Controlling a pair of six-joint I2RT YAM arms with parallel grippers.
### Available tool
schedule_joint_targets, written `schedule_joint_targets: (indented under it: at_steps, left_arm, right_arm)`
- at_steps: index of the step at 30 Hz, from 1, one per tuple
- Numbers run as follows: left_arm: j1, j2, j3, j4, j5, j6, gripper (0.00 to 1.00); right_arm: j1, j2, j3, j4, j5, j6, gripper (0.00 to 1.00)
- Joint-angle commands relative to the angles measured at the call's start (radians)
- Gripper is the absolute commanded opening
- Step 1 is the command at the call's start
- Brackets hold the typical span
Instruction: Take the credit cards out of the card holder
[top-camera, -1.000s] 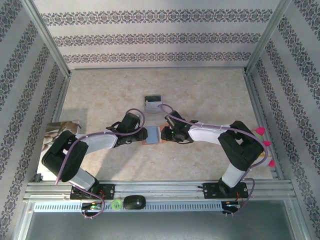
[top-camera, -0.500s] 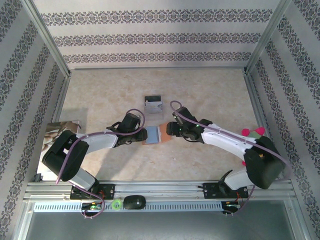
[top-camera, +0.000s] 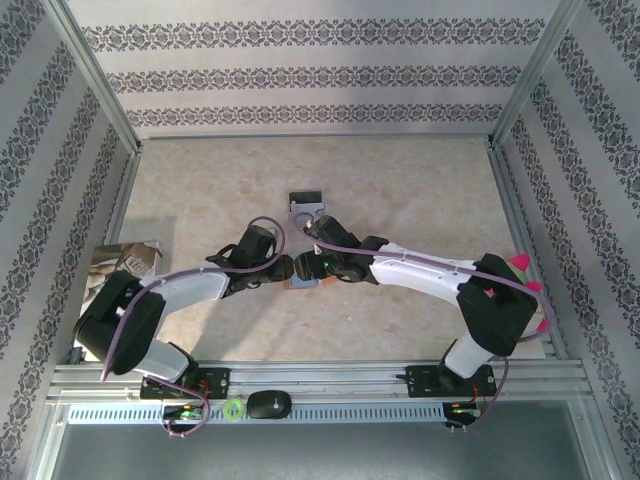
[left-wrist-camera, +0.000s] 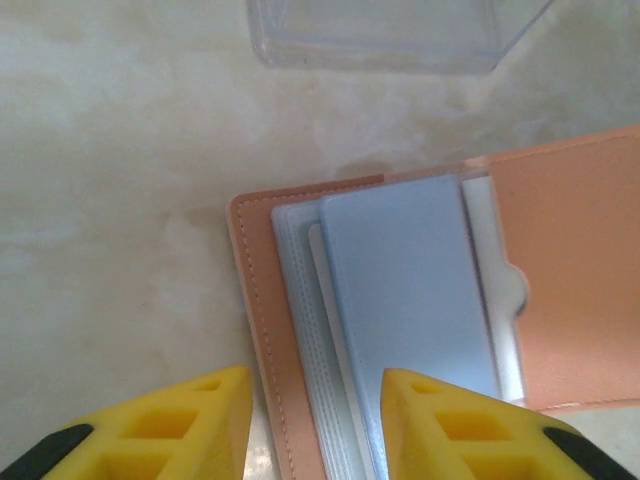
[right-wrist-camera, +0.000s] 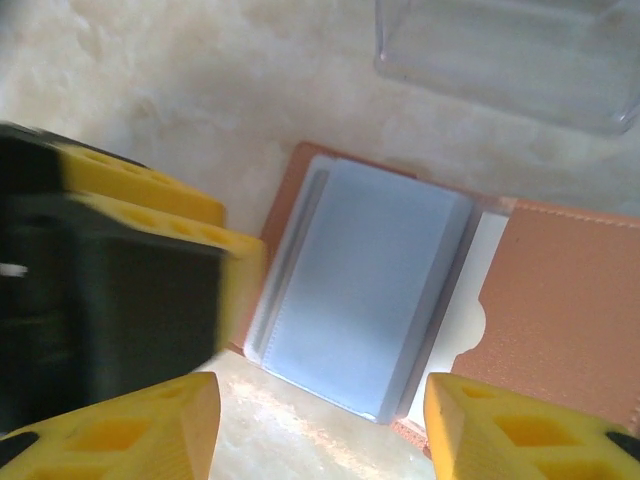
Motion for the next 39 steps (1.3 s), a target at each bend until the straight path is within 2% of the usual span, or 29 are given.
schedule_joint_targets:
  at_steps: [1,4,12,26,32,39]
  left_arm:
    - [0.043,-0.105,-0.039,-0.085,-0.040,0.015,0.41]
    - [0.070,-0.170,-0.061,-0.126,-0.050,0.014,0.43]
    - [0.109,-0.254,-0.094,-0.165,-0.065,0.009,0.45]
    - [0.136,-0.272,-0.125,-0.148,-0.038,0.002,0.47]
    - [0.137,-0.264,-0.120,-0.145,-0.030,0.004,0.47]
    - [0.138,-0.231,-0.117,-0.110,0.009,-0.005,0.47]
  right_arm:
    - [-0.001,0.042,0.047,-0.015,-0.002,-0.039,0.56]
    - [0.004,0.107,0.095,-0.082,0.058,-0.054,0.58]
    - [0.058,0.216,0.202,-0.174,0.191,-0.092,0.71]
    - [0.094,0.339,0.279,-0.232,0.250,-0.127,0.72]
    - [0.096,0.361,0.261,-0.231,0.254,-0.119,0.65]
    - [0.092,0.337,0.225,-0.203,0.280,-0.106,0.45]
